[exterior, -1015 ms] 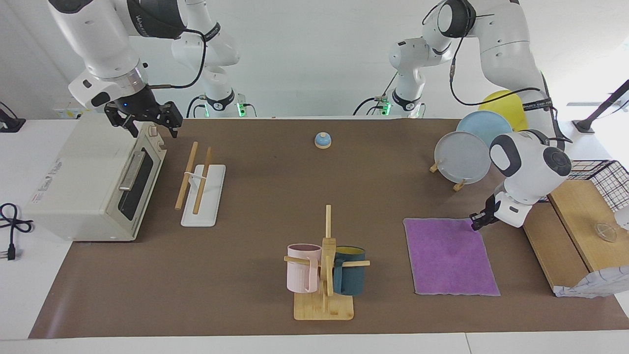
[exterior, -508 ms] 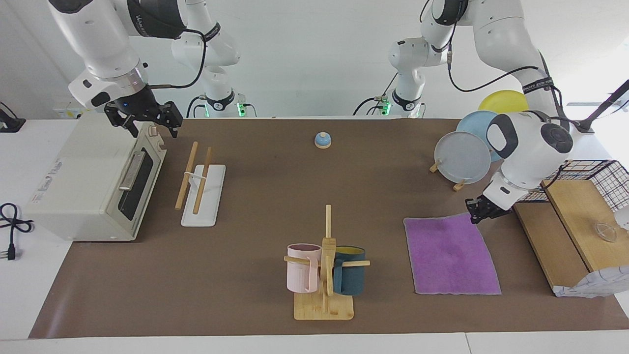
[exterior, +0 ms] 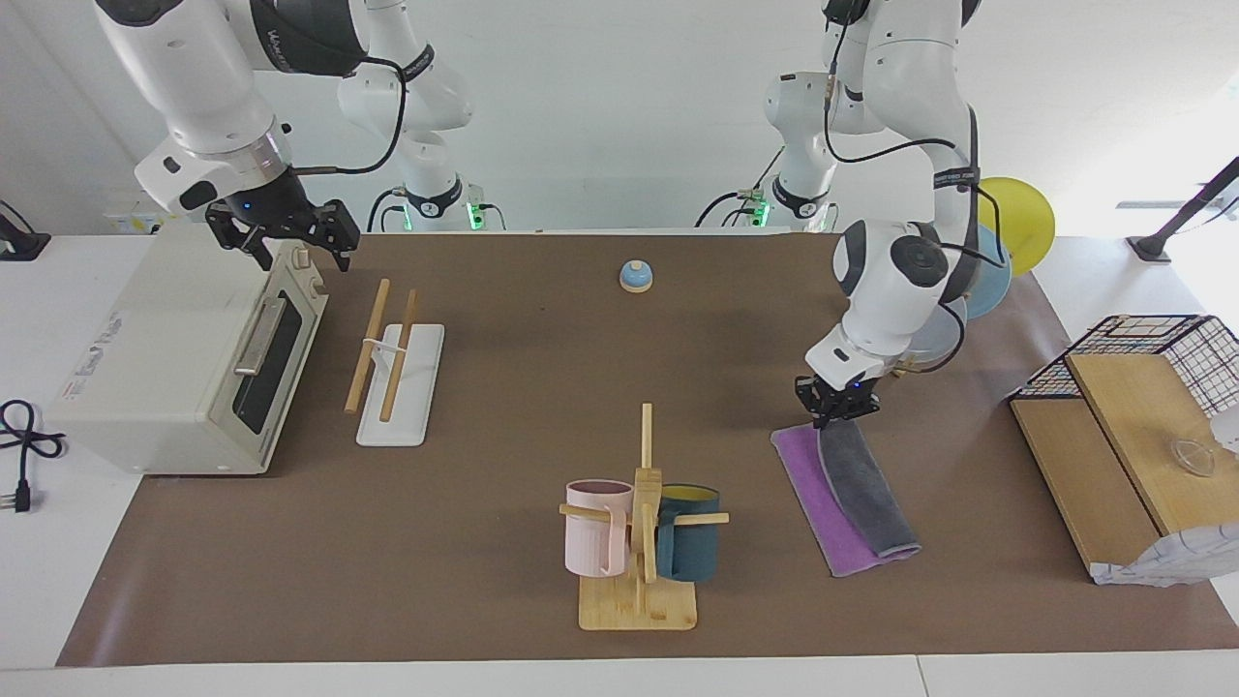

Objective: Fold towel and hang on rack

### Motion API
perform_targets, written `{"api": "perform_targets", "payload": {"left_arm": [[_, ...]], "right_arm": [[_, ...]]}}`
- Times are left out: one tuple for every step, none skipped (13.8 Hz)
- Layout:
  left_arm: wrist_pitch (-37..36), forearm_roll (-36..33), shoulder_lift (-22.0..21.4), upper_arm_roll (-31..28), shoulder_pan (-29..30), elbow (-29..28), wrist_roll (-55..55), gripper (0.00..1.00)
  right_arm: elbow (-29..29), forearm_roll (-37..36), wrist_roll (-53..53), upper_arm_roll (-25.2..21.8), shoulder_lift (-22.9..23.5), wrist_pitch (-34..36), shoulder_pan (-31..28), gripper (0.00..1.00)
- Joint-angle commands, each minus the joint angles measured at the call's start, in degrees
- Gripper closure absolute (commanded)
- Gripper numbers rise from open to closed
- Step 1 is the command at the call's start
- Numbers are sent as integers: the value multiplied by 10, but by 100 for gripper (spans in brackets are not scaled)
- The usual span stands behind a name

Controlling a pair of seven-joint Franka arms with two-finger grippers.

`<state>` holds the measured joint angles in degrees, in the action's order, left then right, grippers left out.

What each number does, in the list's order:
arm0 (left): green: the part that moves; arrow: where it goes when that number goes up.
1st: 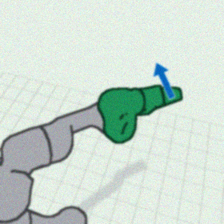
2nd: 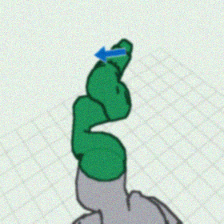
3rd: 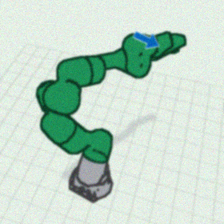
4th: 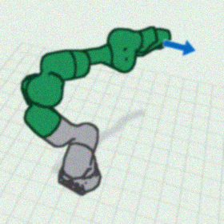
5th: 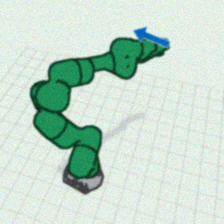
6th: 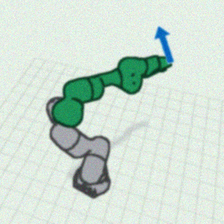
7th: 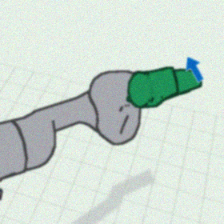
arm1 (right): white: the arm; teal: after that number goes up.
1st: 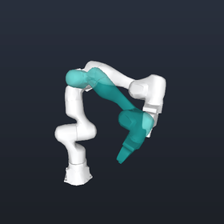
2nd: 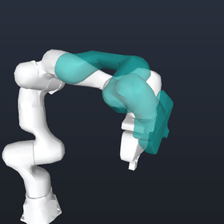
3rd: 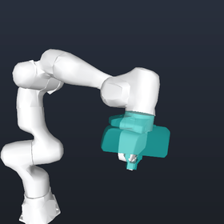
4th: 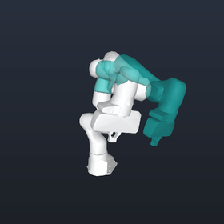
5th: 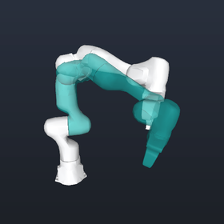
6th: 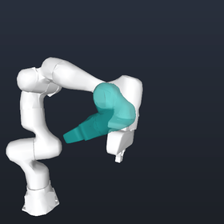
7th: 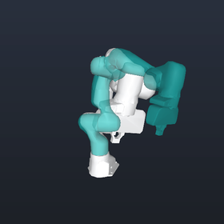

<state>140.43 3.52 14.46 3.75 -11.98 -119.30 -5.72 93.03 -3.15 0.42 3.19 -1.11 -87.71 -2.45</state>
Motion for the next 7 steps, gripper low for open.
{"api": "perform_targets", "payload": {"left_arm": [[20,-9,-22,-8,-4,-29,12,100],[20,-9,-22,-8,-5,-30,14,100],[21,-9,-22,-8,-7,-32,19,100],[25,-9,-20,-8,-16,-32,26,100],[26,-9,-15,-8,-16,-30,43,100],[23,-9,-13,-8,-16,-28,64,93],[17,-6,-12,-8,-10,-21,69,1]], "right_arm": [[2,7,-13,3,-6,8,-9,0],[2,7,-13,3,-6,8,-9,0],[2,7,-13,4,-6,8,-9,0],[2,7,-13,3,-6,8,-8,0],[2,7,-13,4,-6,8,-9,0],[2,7,-13,4,-6,8,-9,0],[2,7,-13,4,-6,8,-9,0]]}}
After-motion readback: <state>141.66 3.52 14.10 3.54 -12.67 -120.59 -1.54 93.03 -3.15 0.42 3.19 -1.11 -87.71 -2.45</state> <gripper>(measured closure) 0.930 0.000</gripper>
